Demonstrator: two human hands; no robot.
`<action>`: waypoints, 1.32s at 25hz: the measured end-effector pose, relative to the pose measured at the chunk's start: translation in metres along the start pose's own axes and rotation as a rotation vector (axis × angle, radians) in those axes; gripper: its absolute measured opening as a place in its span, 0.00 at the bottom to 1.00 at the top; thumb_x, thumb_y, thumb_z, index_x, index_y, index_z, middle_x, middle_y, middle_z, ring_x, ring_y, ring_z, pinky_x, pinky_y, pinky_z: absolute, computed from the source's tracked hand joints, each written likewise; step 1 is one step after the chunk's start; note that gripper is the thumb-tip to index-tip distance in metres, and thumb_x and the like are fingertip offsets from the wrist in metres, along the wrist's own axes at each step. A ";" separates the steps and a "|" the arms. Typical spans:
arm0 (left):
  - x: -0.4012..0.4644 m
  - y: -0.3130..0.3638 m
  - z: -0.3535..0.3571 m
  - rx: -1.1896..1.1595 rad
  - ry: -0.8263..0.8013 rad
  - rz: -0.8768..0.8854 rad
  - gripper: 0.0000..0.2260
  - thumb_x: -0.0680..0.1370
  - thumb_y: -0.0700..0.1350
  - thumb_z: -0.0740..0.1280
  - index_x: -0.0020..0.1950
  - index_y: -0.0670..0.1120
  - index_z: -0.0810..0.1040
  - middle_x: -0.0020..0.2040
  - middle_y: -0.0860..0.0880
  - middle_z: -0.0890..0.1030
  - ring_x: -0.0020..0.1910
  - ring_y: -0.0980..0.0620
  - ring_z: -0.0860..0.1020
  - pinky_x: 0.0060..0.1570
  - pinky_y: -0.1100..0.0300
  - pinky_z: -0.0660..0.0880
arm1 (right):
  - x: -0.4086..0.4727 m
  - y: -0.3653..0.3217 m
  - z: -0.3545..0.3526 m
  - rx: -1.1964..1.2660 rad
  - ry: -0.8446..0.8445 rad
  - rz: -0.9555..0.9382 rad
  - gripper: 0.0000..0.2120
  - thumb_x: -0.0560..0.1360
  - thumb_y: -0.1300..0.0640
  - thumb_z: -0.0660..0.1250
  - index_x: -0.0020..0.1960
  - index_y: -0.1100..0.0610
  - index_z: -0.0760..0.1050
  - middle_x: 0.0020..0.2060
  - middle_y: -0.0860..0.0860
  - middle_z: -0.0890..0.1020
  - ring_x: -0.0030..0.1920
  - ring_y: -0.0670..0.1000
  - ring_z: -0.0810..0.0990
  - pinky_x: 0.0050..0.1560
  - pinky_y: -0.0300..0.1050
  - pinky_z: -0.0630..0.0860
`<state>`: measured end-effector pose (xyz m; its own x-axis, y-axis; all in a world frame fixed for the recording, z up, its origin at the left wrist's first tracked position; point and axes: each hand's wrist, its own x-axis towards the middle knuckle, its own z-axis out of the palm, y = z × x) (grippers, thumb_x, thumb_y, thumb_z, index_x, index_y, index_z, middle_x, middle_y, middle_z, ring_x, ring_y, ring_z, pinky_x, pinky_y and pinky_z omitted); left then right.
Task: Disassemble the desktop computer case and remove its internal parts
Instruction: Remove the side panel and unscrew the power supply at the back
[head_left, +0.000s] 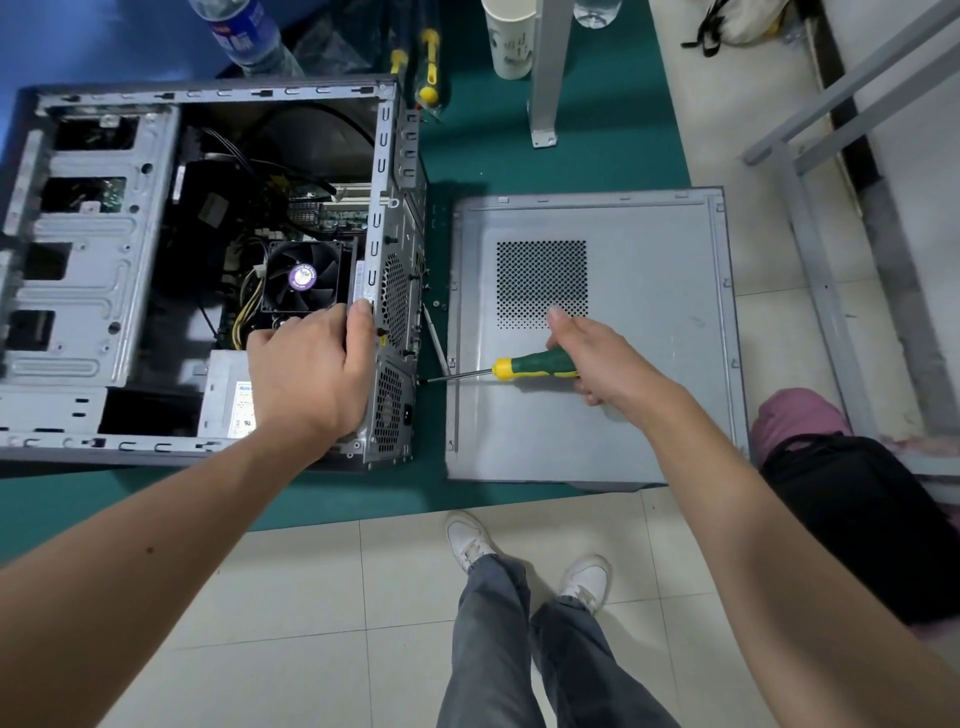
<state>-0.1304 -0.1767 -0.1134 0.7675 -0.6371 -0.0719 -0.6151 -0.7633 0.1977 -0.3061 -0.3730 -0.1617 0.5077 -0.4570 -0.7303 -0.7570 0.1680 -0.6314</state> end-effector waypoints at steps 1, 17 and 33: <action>0.000 0.000 0.000 0.000 -0.001 0.001 0.23 0.82 0.56 0.42 0.31 0.52 0.63 0.29 0.53 0.70 0.33 0.47 0.71 0.49 0.47 0.64 | 0.002 0.002 0.001 0.001 0.016 -0.006 0.20 0.79 0.38 0.58 0.52 0.55 0.74 0.40 0.51 0.73 0.31 0.49 0.68 0.32 0.43 0.66; 0.000 -0.001 0.001 0.009 -0.001 -0.004 0.23 0.82 0.57 0.42 0.31 0.52 0.63 0.29 0.52 0.70 0.33 0.46 0.71 0.48 0.48 0.63 | 0.000 0.020 0.007 0.267 0.075 -0.147 0.06 0.76 0.58 0.69 0.50 0.48 0.74 0.46 0.49 0.74 0.42 0.47 0.74 0.42 0.40 0.70; 0.001 -0.001 0.002 0.014 0.000 0.001 0.23 0.82 0.57 0.42 0.32 0.51 0.63 0.29 0.52 0.70 0.34 0.46 0.71 0.49 0.47 0.64 | -0.001 0.017 0.005 0.337 0.000 -0.034 0.09 0.74 0.47 0.70 0.47 0.50 0.74 0.41 0.48 0.79 0.36 0.48 0.78 0.40 0.42 0.73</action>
<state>-0.1290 -0.1766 -0.1154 0.7671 -0.6375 -0.0718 -0.6179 -0.7643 0.1844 -0.3174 -0.3653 -0.1726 0.5306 -0.4674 -0.7071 -0.5613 0.4314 -0.7063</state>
